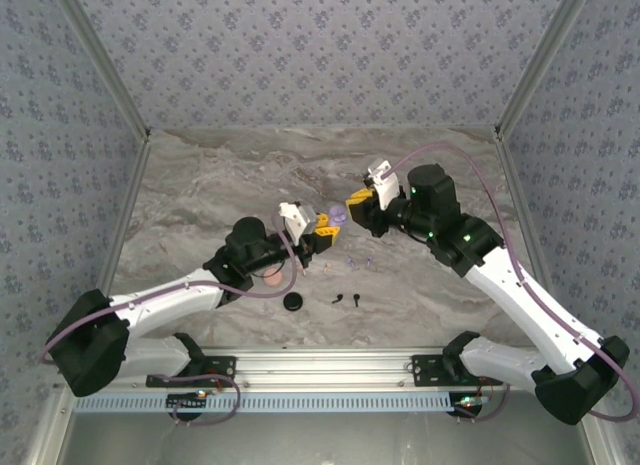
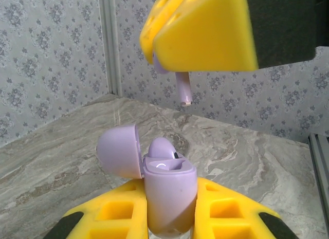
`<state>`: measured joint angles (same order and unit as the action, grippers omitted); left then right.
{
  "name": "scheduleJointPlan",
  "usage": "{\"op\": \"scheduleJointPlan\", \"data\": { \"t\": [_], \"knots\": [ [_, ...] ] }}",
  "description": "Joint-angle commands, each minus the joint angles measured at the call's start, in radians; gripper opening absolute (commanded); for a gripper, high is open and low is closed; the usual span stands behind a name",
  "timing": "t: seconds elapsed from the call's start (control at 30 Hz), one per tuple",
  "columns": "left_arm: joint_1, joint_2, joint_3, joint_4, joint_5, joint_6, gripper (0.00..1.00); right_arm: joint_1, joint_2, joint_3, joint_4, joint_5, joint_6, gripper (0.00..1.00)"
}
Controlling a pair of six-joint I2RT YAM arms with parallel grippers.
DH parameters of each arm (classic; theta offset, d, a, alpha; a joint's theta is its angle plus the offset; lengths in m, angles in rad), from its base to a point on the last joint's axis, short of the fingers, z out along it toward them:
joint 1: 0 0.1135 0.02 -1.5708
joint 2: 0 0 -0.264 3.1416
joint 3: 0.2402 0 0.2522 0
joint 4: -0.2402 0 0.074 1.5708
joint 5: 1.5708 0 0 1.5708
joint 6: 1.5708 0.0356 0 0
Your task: Insert the wireless bluetooth earbuds into the charging case
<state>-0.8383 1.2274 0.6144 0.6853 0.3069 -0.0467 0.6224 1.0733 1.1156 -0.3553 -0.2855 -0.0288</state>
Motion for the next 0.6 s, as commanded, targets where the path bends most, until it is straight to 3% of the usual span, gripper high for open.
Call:
{"op": "scheduleJointPlan", "data": {
  "t": [0.0,0.57],
  "knots": [
    [-0.008,0.009,0.051,0.046,0.028,-0.011,0.00,0.017,-0.013,-0.011,0.048,-0.024,-0.025,0.21],
    [-0.009,0.024,0.068,0.042,0.034,-0.010,0.00,0.042,0.015,-0.047,0.075,0.000,-0.026,0.21]
  ]
}}
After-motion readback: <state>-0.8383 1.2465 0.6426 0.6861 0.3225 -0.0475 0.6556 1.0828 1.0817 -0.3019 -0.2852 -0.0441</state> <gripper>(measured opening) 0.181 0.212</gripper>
